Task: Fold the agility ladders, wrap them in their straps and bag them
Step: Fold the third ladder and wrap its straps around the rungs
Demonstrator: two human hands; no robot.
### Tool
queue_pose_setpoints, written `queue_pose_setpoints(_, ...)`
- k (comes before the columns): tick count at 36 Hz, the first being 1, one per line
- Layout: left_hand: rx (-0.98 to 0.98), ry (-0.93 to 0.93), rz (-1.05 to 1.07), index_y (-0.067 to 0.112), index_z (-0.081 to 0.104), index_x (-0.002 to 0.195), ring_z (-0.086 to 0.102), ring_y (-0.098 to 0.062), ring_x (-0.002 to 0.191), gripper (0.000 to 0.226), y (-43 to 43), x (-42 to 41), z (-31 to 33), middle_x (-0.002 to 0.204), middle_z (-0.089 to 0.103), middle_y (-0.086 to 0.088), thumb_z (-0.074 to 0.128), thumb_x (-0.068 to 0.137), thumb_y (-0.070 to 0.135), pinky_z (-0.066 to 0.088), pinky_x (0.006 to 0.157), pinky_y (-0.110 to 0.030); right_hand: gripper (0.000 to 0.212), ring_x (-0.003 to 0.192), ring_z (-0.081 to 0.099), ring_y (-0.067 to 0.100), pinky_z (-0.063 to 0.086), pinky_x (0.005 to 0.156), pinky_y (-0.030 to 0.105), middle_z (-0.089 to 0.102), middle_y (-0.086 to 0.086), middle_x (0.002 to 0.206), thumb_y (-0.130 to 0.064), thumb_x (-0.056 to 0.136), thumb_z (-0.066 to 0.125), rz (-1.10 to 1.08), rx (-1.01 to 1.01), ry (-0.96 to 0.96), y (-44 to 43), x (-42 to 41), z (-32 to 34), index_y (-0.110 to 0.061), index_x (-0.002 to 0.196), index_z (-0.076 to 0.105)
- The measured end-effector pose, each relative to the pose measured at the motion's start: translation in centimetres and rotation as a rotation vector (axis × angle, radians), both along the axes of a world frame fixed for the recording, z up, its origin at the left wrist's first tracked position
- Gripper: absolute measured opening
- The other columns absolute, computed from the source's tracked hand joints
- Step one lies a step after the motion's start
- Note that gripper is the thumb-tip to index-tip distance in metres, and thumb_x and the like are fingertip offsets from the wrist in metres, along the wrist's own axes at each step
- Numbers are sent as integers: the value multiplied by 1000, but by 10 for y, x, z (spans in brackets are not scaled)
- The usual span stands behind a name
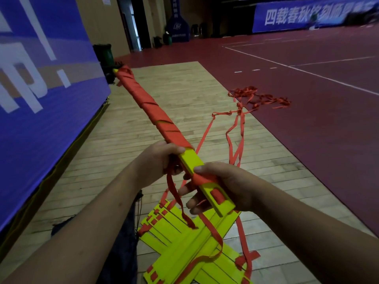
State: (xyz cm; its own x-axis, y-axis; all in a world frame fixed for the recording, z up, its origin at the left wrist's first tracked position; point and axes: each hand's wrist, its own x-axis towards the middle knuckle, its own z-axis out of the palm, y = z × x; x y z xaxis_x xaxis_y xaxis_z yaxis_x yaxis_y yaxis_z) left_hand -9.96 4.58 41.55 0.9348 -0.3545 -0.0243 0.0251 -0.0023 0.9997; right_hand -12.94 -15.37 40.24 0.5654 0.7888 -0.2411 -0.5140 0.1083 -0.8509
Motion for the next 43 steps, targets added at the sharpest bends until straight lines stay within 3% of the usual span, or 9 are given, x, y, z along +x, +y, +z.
queue_pose_setpoints(7,-55,191,-133,4,70,87,57,-19,56,24,6,0,0,72,61,-12,58,82,24,39,43,-19,12,44,54,19,49,51,29,60,12,67,-12,96,57,-193,-204,-238,8,1,13,0,96,60)
queue_pose_setpoints(15,161,236,-43,8,61,96,50,-15,52,32,-18,-3,-11,67,53,-2,64,92,40,40,49,-22,16,69,49,20,33,53,29,39,-4,74,-30,103,49,-269,-1312,-1363,14,-9,1,-16,103,40)
queue_pose_setpoints(19,133,179,139,10,58,82,49,-15,49,24,-27,2,-12,63,50,-2,59,95,30,39,47,-23,21,77,57,24,45,62,37,48,-2,83,-33,101,50,-368,-1123,-1251,19,-7,-15,-17,109,40)
queue_pose_setpoints(23,88,116,127,4,64,94,51,-16,54,30,-15,4,-7,66,57,-8,58,69,19,42,46,-23,32,81,74,36,63,75,49,70,18,97,-29,97,65,-337,-592,-537,6,2,-7,-7,115,52)
queue_pose_setpoints(26,-4,69,35,1,65,97,54,-18,57,32,-8,2,-3,68,62,-9,56,68,13,45,48,-25,26,86,71,44,60,85,55,73,23,95,-21,96,65,-191,-366,-291,-10,5,-4,-4,114,57)
queue_pose_setpoints(31,-26,50,-87,1,62,106,59,-17,60,36,-3,-3,-1,72,65,-8,57,71,10,48,52,-25,13,62,68,30,58,60,36,65,21,86,-12,97,56,9,-117,-85,-10,2,-13,-3,105,50)
queue_pose_setpoints(35,94,103,-71,2,63,104,59,-21,58,30,-1,3,0,74,64,-10,63,83,23,47,52,-27,5,46,53,23,45,45,27,55,17,71,-3,98,54,-248,-191,-307,-3,4,-12,-1,102,52)
queue_pose_setpoints(38,370,57,17,4,62,103,58,-19,54,30,-1,3,-3,65,59,-4,59,98,34,45,51,-26,5,49,54,23,47,47,34,58,16,70,-6,97,56,-461,-485,-612,1,8,-12,0,96,56)
queue_pose_setpoints(43,321,67,96,9,64,93,43,-13,48,41,-25,-2,-14,59,49,0,58,93,49,33,45,-23,10,70,63,22,55,61,41,65,4,86,-23,97,55,-525,-990,-1019,13,3,-27,-15,98,49)
